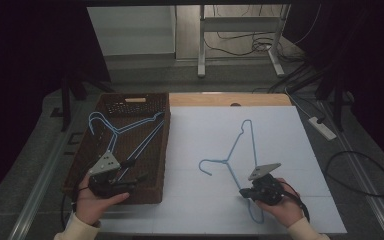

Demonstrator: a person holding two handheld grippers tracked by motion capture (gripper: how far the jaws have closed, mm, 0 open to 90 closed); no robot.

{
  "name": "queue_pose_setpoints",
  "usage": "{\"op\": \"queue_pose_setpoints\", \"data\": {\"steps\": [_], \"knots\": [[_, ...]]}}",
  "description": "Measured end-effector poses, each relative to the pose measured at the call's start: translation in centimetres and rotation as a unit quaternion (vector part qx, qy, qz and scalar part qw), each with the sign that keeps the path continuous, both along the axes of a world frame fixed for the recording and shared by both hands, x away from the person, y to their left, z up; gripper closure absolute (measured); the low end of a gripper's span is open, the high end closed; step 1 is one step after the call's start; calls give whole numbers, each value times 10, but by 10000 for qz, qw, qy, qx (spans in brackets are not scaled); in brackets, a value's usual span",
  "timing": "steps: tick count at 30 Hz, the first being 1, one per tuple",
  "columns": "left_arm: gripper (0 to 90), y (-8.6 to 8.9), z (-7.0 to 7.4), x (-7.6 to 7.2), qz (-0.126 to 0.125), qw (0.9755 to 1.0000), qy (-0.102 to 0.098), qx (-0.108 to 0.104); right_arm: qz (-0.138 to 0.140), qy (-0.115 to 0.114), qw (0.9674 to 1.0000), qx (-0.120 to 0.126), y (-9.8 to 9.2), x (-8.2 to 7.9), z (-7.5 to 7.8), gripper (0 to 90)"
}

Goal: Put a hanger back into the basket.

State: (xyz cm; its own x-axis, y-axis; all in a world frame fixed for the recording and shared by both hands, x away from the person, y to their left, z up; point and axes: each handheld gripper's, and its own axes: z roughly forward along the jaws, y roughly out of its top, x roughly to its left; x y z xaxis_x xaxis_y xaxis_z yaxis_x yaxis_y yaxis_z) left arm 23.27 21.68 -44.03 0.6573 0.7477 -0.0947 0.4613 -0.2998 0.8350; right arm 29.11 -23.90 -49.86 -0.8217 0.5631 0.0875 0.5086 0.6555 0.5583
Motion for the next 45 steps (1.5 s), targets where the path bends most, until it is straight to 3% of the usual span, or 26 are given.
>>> {"op": "queue_pose_setpoints", "data": {"steps": [4,11,18,26,33,38,39,40,41,42,43,44,45], "knots": [[351,0,1,0,12,10000,-23,-17,-185,127,9997,-19,-14,4,-8,900],[353,-2,-1,1,-13,10000,18,20,-94,236,9996,117,-11,2,-12,900],[355,-1,0,0,-7,10000,5,1,71,313,9992,237,8,5,-14,900],[357,0,0,0,-4,10000,-1,-3,331,368,9982,324,45,13,-18,900],[357,0,0,0,-11,10000,9,6,388,206,9985,318,70,18,-20,900],[357,0,-1,0,-14,10000,4,13,489,66,9986,191,74,26,-14,898],[357,0,-1,0,-16,10000,5,12,488,13,9987,158,75,28,-12,855],[357,0,-1,0,-13,10000,8,10,439,-228,9988,26,78,36,-4,779],[357,0,-1,1,-10,10000,11,13,439,-228,9988,26,78,36,-4,779],[356,0,-1,1,-12,10000,12,12,384,-345,9987,4,81,49,4,681],[356,0,-1,1,-15,10000,10,12,384,-345,9987,4,81,49,4,681],[356,0,-1,0,-16,10000,8,14,333,-435,9984,-112,86,63,9,604],[356,0,-1,0,-20,10000,6,12,333,-435,9984,-112,86,63,9,604]]}}
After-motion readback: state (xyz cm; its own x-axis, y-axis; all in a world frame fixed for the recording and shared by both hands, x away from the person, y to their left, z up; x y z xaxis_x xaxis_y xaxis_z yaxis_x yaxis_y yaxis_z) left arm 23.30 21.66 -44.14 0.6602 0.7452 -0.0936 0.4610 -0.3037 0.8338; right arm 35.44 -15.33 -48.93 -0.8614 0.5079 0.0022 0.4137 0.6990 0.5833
